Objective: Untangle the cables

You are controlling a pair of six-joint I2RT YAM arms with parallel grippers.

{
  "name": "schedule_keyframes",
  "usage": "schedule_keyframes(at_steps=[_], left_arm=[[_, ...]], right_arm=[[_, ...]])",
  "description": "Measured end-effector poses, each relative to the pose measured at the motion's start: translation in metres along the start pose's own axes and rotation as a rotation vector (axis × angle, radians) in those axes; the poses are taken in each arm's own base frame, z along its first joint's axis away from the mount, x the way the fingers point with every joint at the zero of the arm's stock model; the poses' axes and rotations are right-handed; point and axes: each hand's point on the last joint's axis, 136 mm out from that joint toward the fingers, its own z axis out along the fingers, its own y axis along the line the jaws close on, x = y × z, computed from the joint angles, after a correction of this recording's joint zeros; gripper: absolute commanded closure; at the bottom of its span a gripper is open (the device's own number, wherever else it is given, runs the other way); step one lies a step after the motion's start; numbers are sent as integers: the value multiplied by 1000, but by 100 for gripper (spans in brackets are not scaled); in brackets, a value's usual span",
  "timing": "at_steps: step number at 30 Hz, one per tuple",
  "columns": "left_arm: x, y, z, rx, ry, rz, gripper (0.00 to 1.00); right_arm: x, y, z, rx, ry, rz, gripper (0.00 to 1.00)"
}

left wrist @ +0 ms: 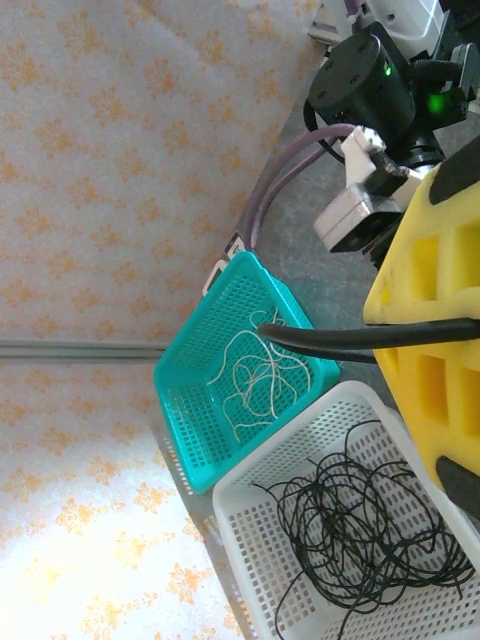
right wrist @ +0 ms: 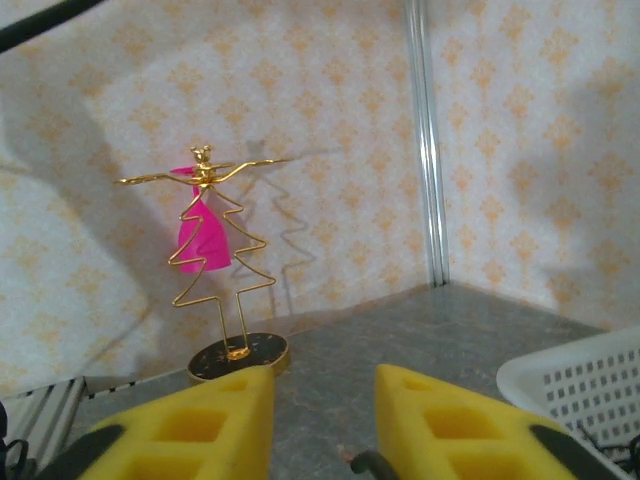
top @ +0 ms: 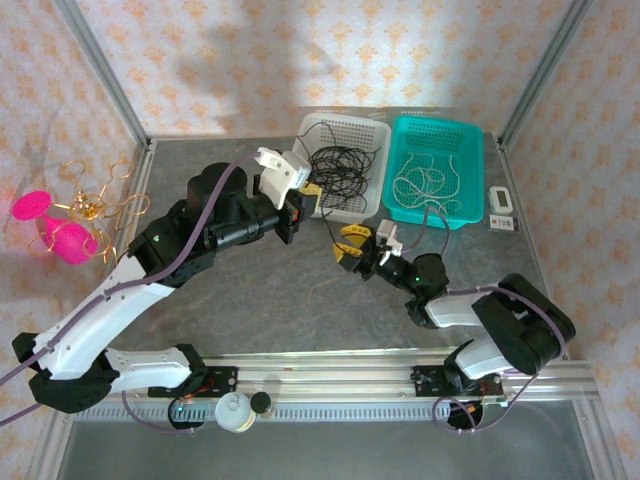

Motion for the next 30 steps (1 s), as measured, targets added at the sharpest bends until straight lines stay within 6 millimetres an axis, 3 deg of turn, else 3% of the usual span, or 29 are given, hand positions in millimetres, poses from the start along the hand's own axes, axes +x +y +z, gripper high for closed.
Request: schedule_keyframes(at_steps=[7,12,18,23,30], left_arm=[[0,0,0,-3,-1,0,100],[-7,9,-2,-53,-22,17,100],[-58,24,-22,-163,-186,76,100],[-98,30,-34,-223,-308,120,100],[-98,48,-6,-330,-289,210,100]], right_arm=[[-5,-3,4,7,-18,68,100],[-6,-9,-2,59,-27,95,100],[4,-18,-26,186,38,107,100],[15,-36,-44,352,147,72,100],[24,-62,-75,583,270,63,100]])
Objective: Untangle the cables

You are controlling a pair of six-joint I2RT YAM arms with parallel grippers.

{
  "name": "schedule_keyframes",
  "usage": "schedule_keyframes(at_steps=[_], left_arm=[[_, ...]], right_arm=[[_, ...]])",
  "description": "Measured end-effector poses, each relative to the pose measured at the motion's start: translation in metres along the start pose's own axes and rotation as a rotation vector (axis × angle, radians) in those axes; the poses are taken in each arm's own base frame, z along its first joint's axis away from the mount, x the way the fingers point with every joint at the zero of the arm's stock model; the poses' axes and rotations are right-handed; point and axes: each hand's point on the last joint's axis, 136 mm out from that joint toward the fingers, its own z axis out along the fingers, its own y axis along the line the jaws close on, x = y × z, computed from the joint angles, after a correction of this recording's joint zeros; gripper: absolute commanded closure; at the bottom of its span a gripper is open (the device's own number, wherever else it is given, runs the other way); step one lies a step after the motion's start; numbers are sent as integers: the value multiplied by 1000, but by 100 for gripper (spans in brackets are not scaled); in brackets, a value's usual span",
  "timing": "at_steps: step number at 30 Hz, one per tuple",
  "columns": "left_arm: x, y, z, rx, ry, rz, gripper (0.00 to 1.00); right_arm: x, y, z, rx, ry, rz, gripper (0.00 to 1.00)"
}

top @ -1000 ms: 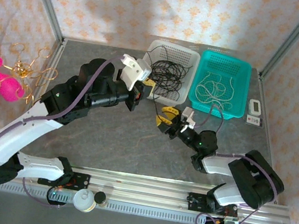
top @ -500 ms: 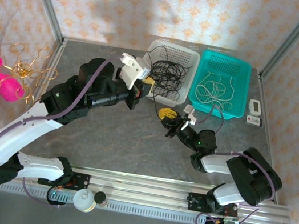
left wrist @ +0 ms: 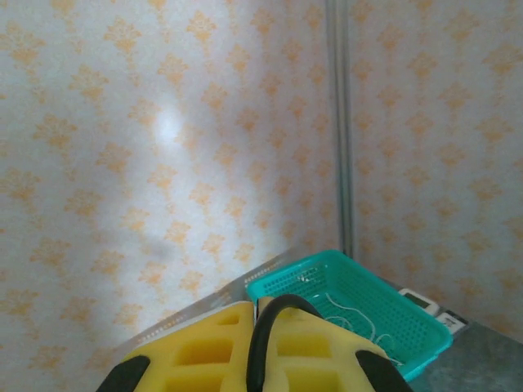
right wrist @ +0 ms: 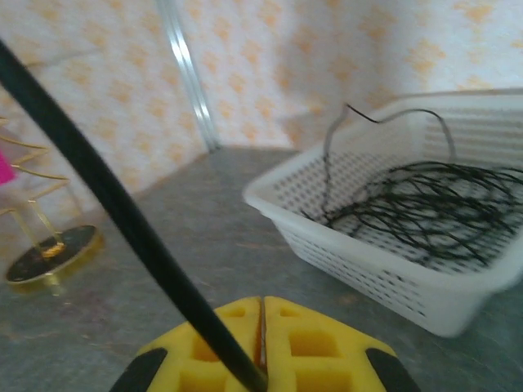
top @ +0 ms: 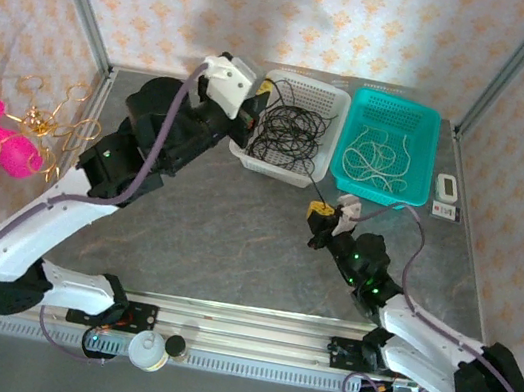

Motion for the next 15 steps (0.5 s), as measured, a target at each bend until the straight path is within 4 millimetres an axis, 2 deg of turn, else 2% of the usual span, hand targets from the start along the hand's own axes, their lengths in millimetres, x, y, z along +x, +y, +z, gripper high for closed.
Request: schedule_keyframes(at_steps=[4,9,12,15], left_arm=[[10,7,15,-59,14,86,100],[32,23,30,-175,14,223,100],[54,43,43,-262,33,304,100],[87,58,55,-317,50,391,100]], right_arm=[[6,-19,-6,116,58,-5,100],[2,-40,-14,259,105,-9,100],[-13,-51,-19,343,109,-10,100],[-42,-58,-29,421,67,-6,100]])
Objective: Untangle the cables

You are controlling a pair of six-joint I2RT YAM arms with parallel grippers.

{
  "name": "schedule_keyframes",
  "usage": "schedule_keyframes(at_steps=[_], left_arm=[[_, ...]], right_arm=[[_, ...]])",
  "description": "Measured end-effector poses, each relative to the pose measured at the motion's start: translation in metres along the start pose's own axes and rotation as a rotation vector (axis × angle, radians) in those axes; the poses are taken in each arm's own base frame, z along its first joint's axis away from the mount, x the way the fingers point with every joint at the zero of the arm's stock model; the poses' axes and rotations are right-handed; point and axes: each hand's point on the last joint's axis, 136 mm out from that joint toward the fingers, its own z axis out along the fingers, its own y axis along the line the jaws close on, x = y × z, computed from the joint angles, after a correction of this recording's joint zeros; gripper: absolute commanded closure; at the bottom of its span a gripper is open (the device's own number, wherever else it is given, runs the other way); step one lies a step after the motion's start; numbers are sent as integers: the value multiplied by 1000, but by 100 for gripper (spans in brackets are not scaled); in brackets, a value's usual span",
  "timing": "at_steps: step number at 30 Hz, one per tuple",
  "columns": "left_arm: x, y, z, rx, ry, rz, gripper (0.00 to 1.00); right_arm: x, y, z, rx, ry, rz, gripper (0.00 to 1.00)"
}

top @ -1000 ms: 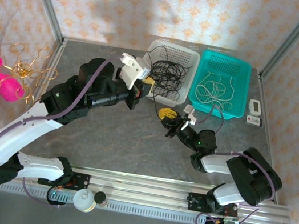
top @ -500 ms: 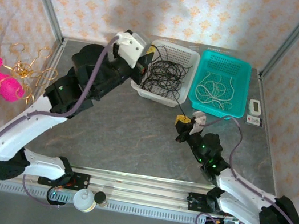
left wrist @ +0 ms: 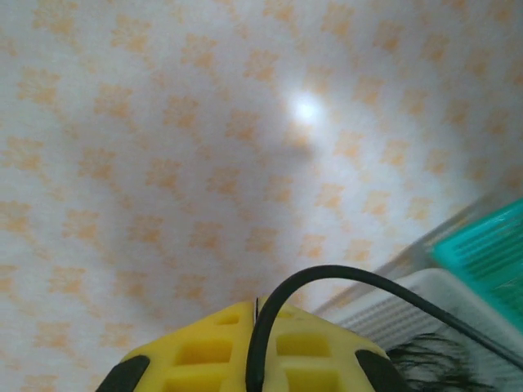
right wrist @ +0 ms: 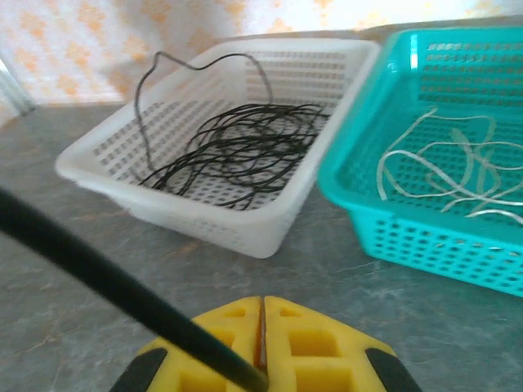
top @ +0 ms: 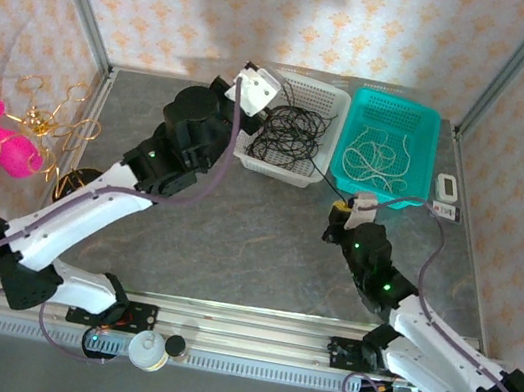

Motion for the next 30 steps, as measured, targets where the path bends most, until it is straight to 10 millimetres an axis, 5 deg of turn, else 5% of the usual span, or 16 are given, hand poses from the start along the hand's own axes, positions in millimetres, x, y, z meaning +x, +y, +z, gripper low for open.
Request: schedule_keyframes(at_steps=[3,7,11,20,22,24,30], left_arm=[[39,-11,10,-34,14,91,100],[66,-22,34,-66,26,178,100],[80,-20,54,-152,15,234,100],[108,9,105,-275,60,241,100],[100,12,108,-280,43,225,100],[89,17,112,-289,22,201,100],[46,39,128,-320,-35,84,100]], right_arm=[[-39,-12,-15,71,-79,23,100],[-86,-22,-35,136,-164,36,100],[-105,-29,-44,188,-177,25,100],[-69,-39,-46,205,-72,-35,97],[-56,-31,-42,151,-41,-52,72],[-43,-17,-34,76,0,-72,59],[-17,27,-7,-122,81,-83,44]])
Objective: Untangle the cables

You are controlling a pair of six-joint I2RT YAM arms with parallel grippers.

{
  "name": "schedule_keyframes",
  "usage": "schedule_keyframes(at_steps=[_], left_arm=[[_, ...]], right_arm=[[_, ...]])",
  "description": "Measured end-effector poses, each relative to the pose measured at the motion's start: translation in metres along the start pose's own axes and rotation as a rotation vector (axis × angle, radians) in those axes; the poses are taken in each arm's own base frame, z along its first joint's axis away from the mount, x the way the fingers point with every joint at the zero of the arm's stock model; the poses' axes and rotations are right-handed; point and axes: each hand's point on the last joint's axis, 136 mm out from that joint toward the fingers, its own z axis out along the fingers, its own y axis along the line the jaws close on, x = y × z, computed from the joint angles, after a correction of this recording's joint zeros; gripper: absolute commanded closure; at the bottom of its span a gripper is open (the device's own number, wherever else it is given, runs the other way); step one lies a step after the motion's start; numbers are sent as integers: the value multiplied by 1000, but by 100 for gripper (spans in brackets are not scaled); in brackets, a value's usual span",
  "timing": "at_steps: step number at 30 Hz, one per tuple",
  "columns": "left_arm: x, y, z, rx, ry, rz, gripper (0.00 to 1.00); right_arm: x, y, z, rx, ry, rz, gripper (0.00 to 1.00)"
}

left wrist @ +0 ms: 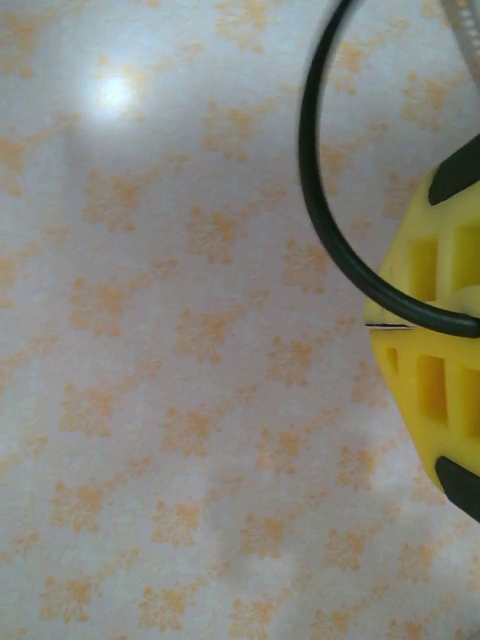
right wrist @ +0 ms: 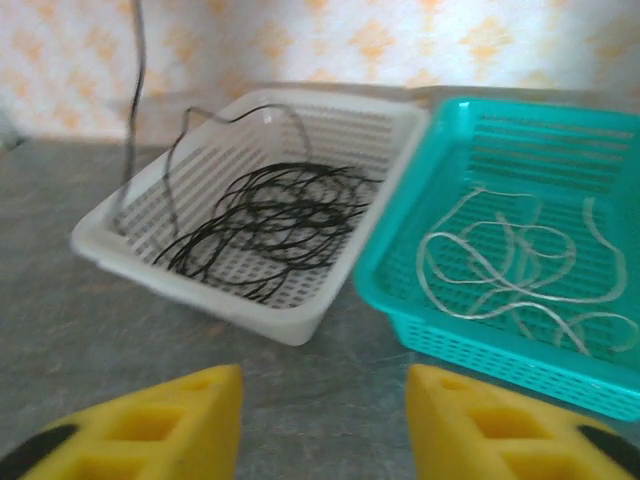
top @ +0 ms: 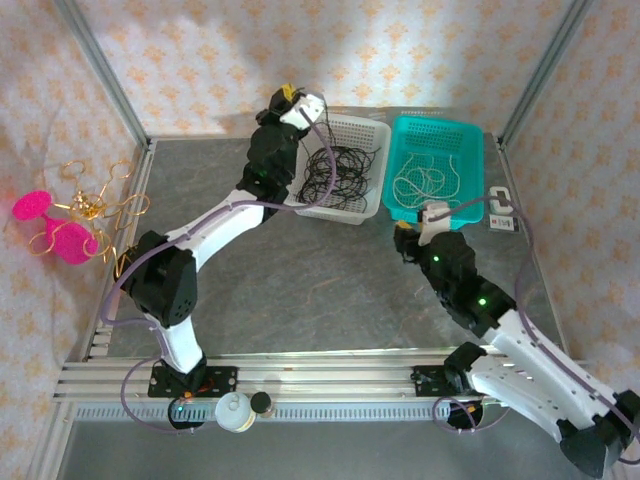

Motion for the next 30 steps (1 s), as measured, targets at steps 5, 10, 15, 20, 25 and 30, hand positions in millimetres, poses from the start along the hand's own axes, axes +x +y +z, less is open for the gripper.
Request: schedule_keyframes(at_steps=[5,10,15,20,25,30], left_arm=[[-31,3,28,-43,-18,-76,100],[-21,-33,42,-13,18,-66,100],[11,-76,50,46,88,-28,100],[54,-112,48,98,188,-13,100],[114,-153,37,159,336,-17,100],[187,-201,-5,272,514,76,91]], right_arm=[[15,16,16,-77,24,3,44],[11,23,21,-108,9,39,44],[7,18,20,-89,-3,102,43],[8,-14,21,23,-1,159,43],[19,-77,19,220,-79,207,45],[80,-145,18,439,-76,272,43]])
